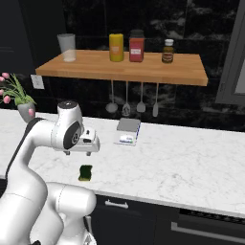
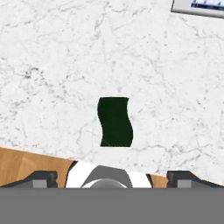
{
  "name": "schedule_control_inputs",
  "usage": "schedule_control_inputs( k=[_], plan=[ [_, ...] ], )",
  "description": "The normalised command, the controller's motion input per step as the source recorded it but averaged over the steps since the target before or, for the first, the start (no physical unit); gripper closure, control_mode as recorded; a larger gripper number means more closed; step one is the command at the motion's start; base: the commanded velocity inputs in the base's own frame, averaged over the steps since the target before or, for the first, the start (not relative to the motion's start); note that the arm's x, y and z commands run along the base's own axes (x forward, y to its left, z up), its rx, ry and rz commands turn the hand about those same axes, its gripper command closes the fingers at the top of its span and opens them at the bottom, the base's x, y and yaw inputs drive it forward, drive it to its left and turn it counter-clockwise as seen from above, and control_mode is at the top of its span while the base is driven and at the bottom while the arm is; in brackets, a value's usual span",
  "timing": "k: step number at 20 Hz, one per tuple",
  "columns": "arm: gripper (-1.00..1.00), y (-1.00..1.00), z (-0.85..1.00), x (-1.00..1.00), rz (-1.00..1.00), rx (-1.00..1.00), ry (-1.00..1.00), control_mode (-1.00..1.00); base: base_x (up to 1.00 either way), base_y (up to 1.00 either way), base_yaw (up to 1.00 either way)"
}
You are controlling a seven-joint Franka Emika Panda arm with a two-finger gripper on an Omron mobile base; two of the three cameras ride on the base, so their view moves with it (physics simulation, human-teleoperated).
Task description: Pick up the sponge from the counter and clean the cutting board by briefly scrubbing or pressing down on the cutting board. Once finished, release the sponge.
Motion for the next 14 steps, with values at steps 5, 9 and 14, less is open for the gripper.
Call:
schedule_control_inputs(
  k=[5, 9, 14],
  plan=[
    [-1.00, 0.00, -0.26, 0.02, 0.00, 0.00, 0.10, -1.00, 0.00, 0.00, 0.00],
    [-1.00, 0.00, -0.25, 0.01, 0.00, 0.00, 0.11, -1.00, 0.00, 0.00, 0.00],
    [-1.00, 0.00, -0.31, 0.08, 0.00, 0.00, 0.08, -1.00, 0.00, 0.00, 0.00]
  ],
)
